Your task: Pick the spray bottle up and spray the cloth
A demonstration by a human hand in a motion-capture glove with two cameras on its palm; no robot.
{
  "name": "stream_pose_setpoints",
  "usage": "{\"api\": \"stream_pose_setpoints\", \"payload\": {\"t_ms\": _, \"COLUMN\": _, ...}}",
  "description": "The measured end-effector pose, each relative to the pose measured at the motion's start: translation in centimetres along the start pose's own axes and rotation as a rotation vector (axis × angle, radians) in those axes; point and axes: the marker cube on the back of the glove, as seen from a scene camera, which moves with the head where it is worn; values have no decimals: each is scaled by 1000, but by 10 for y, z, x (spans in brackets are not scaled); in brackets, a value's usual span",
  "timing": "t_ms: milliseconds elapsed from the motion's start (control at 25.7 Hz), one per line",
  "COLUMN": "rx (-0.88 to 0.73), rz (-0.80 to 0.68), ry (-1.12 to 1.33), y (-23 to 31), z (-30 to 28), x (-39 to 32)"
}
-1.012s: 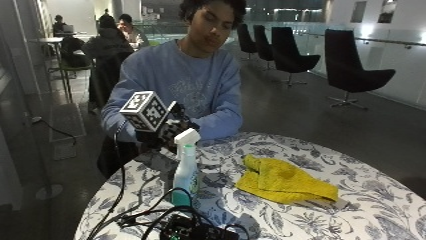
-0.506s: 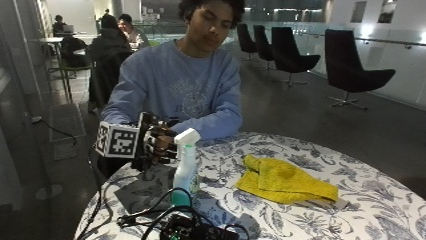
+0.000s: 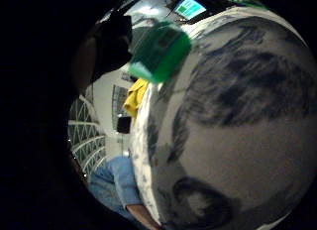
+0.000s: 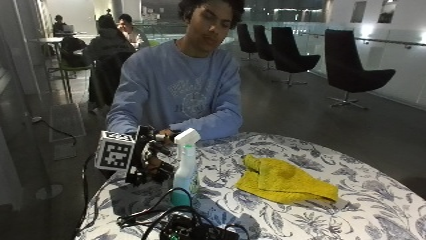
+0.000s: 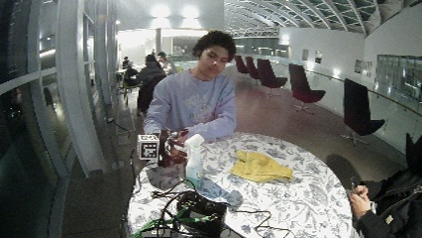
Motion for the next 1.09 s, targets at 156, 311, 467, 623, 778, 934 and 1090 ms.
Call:
{"api": "stream_pose_setpoints", "payload": {"t_ms": 156, "rx": 45, "rz": 36, "ry": 63, "y": -27, "z": 6, "x": 14}}
{"api": "stream_pose_setpoints", "payload": {"t_ms": 311, "rx": 89, "rz": 67, "ry": 95, "y": -52, "z": 16, "x": 23}}
{"api": "stream_pose_setpoints", "payload": {"t_ms": 467, "rx": 122, "rz": 59, "ry": 110, "y": -65, "z": 32, "x": 22}}
{"api": "stream_pose_setpoints", "payload": {"t_ms": 623, "rx": 153, "rz": 64, "ry": 139, "y": -70, "z": 43, "x": 22}}
{"api": "stream_pose_setpoints", "payload": {"t_ms": 778, "rx": 162, "rz": 76, "ry": 165, "y": -74, "z": 45, "x": 23}}
{"api": "stream_pose_setpoints", "payload": {"t_ms": 934, "rx": 173, "rz": 63, "ry": 157, "y": -77, "z": 45, "x": 23}}
{"api": "stream_pose_setpoints", "payload": {"t_ms": 1090, "rx": 176, "rz": 36, "ry": 127, "y": -80, "z": 45, "x": 23}}
